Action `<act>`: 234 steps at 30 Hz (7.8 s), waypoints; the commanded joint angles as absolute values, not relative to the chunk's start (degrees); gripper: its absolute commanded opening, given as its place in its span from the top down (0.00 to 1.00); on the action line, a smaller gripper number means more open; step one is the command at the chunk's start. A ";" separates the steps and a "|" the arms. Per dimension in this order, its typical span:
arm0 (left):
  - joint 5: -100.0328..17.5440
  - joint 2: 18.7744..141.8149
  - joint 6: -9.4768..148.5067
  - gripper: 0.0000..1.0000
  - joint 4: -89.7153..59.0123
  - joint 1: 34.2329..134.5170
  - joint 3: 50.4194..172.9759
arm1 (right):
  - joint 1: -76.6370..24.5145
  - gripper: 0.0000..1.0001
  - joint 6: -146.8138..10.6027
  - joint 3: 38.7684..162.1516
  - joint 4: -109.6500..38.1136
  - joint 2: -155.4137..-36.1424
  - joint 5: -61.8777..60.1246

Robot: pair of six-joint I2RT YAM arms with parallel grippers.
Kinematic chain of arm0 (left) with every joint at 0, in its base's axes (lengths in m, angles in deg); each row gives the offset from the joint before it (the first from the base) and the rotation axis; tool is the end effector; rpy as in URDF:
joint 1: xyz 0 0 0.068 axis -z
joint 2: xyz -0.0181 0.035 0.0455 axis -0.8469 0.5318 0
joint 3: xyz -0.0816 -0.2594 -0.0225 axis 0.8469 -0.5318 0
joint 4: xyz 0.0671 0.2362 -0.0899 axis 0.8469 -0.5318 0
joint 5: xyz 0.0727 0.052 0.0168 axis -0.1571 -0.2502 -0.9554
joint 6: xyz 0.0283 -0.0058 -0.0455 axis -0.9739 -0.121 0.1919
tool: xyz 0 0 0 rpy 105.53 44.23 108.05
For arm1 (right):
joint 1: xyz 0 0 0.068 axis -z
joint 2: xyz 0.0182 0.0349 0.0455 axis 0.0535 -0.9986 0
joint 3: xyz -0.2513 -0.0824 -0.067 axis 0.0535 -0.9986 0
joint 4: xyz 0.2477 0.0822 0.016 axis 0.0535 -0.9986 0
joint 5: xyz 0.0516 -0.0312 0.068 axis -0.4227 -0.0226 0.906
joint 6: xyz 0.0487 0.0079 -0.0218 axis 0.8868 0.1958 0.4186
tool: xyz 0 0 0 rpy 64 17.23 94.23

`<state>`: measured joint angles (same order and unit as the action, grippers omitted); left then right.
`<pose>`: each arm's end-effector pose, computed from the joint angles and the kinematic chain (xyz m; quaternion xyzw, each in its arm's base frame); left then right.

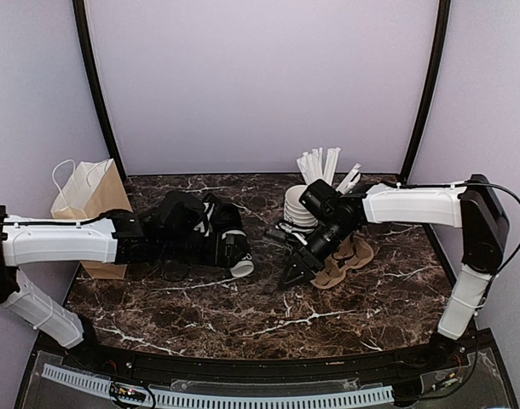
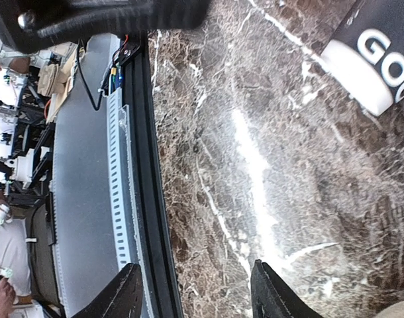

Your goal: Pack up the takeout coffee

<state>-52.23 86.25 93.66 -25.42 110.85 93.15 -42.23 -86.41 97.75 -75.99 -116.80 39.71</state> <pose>0.1905 -0.2498 0.2497 0.1227 0.8811 -0.3037 0.3410 0.2287 0.2688 0.2128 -0.4898 0.7570 0.4311 0.0347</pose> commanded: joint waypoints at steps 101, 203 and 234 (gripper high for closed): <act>-77.64 91.99 84.51 0.16 1.19 123.35 71.09 | -43.96 0.39 -84.43 120.94 -75.68 -123.49 24.19; -60.04 121.01 82.52 0.12 -38.76 105.89 120.68 | -40.44 0.36 -86.48 102.44 -68.68 -106.65 15.85; -53.09 114.41 86.80 0.41 -23.37 105.08 106.89 | -40.44 0.36 -86.83 101.43 -68.90 -105.61 14.75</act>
